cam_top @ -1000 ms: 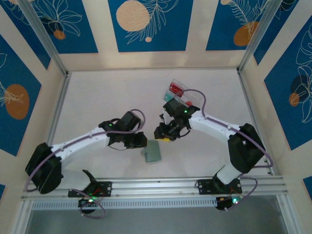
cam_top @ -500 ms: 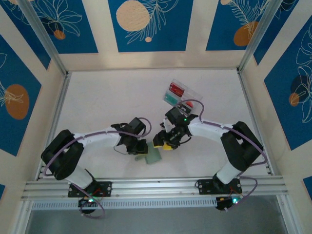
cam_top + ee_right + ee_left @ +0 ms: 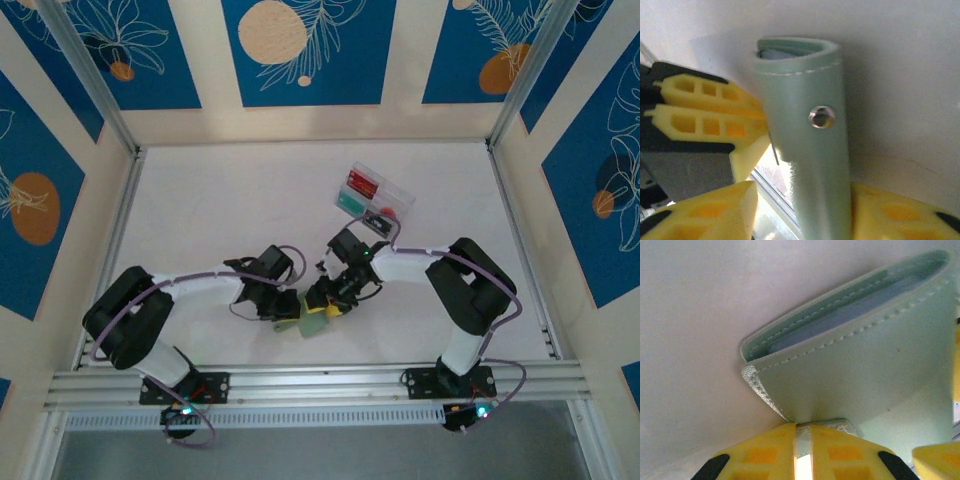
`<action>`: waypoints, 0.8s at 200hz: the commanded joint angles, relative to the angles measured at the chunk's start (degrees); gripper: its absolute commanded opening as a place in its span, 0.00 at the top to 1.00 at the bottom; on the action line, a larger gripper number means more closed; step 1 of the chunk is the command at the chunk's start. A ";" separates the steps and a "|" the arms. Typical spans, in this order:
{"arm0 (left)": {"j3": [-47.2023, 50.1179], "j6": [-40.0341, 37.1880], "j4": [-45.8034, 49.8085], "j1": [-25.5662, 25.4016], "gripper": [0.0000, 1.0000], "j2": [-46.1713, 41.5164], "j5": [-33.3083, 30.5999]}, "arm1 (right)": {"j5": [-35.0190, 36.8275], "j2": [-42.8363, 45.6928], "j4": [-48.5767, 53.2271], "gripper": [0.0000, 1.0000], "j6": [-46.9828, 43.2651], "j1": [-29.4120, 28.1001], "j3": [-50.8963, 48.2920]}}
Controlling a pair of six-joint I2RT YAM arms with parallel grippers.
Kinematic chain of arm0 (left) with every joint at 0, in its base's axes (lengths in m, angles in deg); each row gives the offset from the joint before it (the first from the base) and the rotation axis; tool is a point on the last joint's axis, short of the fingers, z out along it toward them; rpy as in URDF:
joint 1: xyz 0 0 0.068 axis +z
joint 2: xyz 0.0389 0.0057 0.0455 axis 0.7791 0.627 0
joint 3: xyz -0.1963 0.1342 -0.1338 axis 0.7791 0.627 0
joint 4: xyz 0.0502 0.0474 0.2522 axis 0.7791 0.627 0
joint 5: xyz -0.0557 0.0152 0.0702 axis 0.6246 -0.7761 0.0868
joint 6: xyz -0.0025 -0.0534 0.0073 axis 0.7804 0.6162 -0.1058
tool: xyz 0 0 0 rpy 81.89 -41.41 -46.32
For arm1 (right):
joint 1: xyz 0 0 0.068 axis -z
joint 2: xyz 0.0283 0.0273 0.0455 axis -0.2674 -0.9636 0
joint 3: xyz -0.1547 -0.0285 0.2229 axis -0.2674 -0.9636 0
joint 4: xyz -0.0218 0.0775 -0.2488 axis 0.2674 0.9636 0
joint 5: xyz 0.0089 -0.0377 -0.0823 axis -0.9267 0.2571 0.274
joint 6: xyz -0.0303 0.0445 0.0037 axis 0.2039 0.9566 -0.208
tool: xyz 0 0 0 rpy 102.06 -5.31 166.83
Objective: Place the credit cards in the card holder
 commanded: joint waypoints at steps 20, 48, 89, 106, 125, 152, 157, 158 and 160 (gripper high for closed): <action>2.96 0.01 0.45 1.33 0.87 0.76 -1.73 | -6.21 3.31 -3.99 0.98 1.05 0.30 -0.65; 4.41 -0.72 -1.42 5.78 0.81 -8.24 1.52 | 11.41 13.66 12.84 1.00 -1.16 3.95 2.72; 2.94 -4.57 7.51 11.03 0.72 -14.39 -1.75 | 58.17 15.25 47.43 1.00 2.37 -0.85 15.82; 3.11 -4.64 8.47 11.36 0.72 -14.31 -2.20 | 68.01 10.49 56.42 1.00 7.38 -5.67 18.91; 3.65 -3.93 8.10 11.46 0.72 -13.84 -2.23 | 72.48 4.56 62.30 1.00 12.72 -10.62 21.76; 4.44 -2.82 7.85 11.70 0.72 -14.55 -2.48 | 71.34 -4.68 63.62 1.00 15.87 -16.44 27.14; 4.50 -2.79 7.95 11.75 0.72 -14.86 -2.58 | 70.21 -6.48 62.69 1.00 15.79 -17.57 28.51; 4.48 -2.76 8.04 11.79 0.72 -14.91 -2.58 | 69.98 -6.77 62.39 1.00 15.65 -17.73 28.78; 4.50 -2.73 8.07 11.88 0.72 -15.02 -2.58 | 69.78 -7.05 62.15 1.00 15.58 -17.86 29.00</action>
